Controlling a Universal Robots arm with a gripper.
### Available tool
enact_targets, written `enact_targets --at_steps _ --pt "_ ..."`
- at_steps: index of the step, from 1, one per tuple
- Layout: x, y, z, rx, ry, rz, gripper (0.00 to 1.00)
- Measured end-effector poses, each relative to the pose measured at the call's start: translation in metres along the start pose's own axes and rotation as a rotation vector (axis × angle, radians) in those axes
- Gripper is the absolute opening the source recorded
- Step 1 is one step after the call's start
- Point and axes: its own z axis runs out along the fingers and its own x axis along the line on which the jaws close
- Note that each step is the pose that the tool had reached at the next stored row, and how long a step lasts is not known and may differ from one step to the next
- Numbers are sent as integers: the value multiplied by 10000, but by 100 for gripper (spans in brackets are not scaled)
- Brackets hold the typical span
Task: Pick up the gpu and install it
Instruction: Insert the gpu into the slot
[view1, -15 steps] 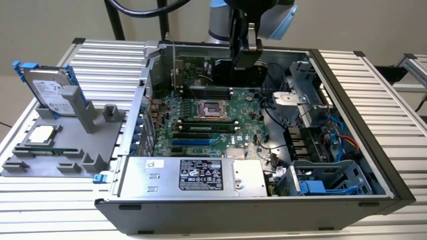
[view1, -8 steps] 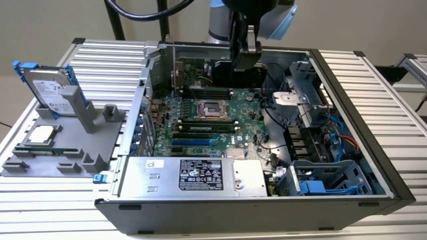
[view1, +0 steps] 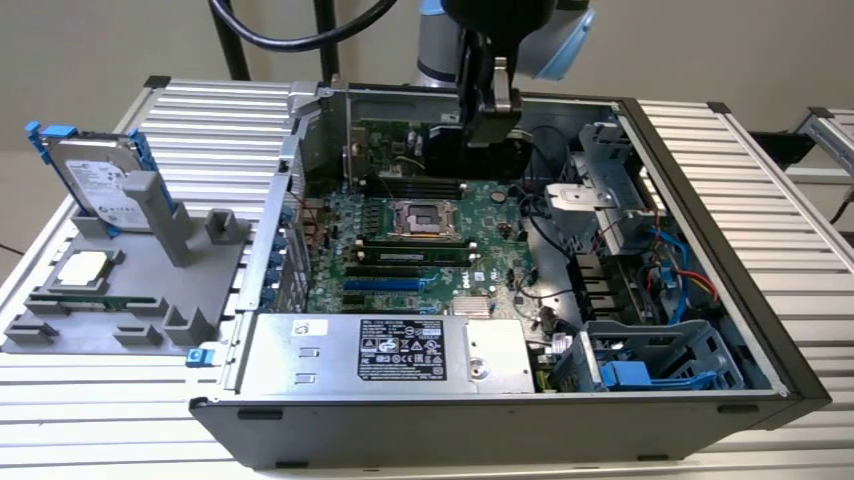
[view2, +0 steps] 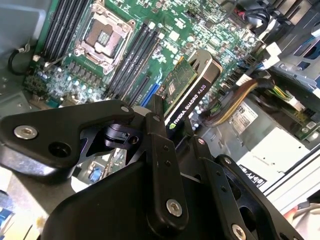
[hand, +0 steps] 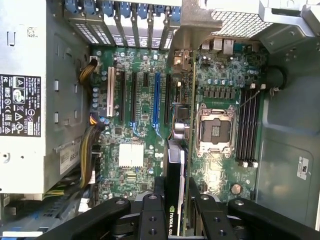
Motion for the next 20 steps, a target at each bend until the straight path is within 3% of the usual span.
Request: enact_targets --at_steps 20 --pt "-47 7 72 9 -1 -14 0"
